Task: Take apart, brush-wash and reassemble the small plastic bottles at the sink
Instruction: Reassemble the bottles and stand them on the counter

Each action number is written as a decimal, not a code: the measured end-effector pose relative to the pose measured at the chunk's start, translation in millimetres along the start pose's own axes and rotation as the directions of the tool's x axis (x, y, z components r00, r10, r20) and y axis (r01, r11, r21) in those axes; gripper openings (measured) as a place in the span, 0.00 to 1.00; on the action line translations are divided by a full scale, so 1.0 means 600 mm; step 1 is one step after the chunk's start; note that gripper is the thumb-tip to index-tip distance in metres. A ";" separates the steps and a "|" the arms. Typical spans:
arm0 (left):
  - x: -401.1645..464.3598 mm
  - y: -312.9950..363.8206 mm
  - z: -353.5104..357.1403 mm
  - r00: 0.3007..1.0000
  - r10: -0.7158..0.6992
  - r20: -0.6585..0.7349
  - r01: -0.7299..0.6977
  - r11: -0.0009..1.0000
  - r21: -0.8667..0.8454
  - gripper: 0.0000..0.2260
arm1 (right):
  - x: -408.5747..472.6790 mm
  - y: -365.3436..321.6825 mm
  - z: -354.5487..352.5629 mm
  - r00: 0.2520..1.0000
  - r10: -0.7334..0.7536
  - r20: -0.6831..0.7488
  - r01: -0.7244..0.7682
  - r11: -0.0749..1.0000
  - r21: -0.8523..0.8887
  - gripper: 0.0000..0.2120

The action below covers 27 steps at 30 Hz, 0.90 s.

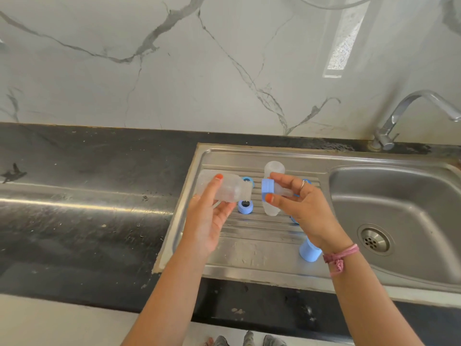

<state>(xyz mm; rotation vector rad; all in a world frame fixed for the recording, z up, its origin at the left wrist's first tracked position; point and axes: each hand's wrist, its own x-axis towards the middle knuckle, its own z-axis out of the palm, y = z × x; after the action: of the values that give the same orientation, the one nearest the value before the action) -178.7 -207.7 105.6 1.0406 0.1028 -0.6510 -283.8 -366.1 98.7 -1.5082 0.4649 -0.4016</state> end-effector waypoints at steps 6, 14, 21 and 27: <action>-0.012 0.000 0.013 1.000 -0.008 0.024 0.008 1.000 -0.010 0.13 | 0.002 0.007 0.029 0.999 -0.015 0.048 0.013 0.999 0.038 0.21; -0.015 0.017 0.000 0.995 0.007 0.098 -0.003 0.999 -0.034 0.27 | 0.012 -0.019 0.054 0.997 0.083 0.009 -0.083 0.995 0.062 0.22; -0.021 0.018 -0.014 0.993 -0.060 0.102 0.069 0.994 -0.087 0.20 | 0.019 -0.045 0.046 0.970 0.165 0.179 -0.149 0.984 -0.096 0.23; -0.026 0.011 -0.008 0.983 -0.082 0.162 0.097 0.991 -0.091 0.12 | 0.019 -0.026 0.048 0.989 -0.014 0.145 -0.003 0.993 0.118 0.19</action>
<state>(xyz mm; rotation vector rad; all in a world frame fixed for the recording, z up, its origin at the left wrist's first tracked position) -186.5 -194.2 114.0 0.8898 0.0430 -0.8002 -258.2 -347.9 113.7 -1.4127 0.3165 -0.3152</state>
